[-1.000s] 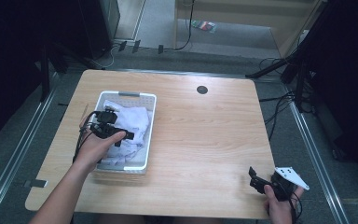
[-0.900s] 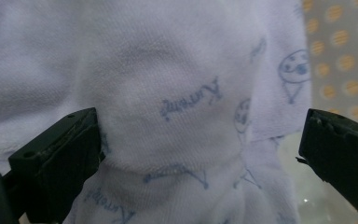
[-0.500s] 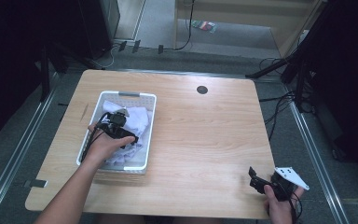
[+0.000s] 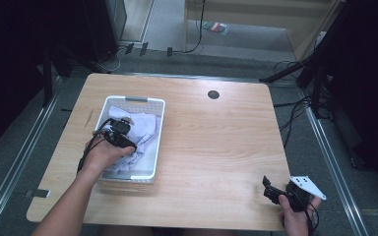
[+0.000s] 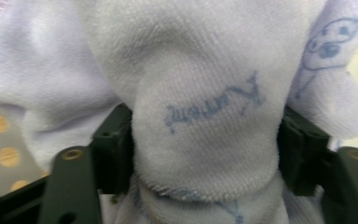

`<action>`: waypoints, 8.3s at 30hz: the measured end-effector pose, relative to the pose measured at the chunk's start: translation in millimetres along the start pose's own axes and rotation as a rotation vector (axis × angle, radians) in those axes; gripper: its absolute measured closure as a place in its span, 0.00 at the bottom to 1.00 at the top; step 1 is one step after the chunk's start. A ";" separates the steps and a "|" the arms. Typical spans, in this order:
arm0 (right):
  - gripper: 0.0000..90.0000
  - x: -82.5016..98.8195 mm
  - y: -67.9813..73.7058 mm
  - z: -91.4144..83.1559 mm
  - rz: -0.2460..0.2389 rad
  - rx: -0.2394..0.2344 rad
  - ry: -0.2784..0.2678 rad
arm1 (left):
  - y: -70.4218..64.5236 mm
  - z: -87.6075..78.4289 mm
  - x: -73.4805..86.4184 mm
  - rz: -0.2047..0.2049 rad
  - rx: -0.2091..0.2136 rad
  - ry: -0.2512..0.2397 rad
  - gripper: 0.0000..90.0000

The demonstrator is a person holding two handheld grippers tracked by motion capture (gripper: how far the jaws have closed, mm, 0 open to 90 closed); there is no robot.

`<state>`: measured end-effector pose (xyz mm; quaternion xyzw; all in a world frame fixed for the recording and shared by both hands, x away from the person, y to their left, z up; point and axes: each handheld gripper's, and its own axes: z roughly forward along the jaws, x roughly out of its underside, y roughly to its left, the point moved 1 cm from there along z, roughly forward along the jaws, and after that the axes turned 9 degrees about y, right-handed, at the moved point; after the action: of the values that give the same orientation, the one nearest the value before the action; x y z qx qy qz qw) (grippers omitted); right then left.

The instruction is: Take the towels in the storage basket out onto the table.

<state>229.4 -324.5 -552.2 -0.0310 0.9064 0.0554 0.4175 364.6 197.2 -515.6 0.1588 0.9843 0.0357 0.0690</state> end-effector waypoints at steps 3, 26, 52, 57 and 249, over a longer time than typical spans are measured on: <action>0.01 -0.1 -0.3 0.2 -0.002 0.001 -0.001 | 1.4 -1.5 0.8 0.012 -0.012 -0.005 0.52; 0.01 -0.4 -0.5 0.8 0.003 0.002 0.004 | 23.4 -62.6 2.9 0.050 0.031 -0.083 0.62; 0.01 -0.5 -0.3 1.0 -0.001 0.001 0.008 | -13.9 -147.0 -29.2 0.131 0.034 -0.199 0.62; 0.01 -0.6 0.0 1.2 -0.002 0.000 0.009 | -27.9 -156.9 -37.0 0.151 0.035 -0.215 0.62; 0.01 0.1 -1.5 0.5 0.017 0.015 0.014 | 119.2 21.2 200.8 -0.308 0.100 -0.759 0.01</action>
<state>229.9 -326.0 -552.7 -0.0205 0.9100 0.0520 0.4108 215.6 374.8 -550.5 0.0148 0.9016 -0.0839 0.4241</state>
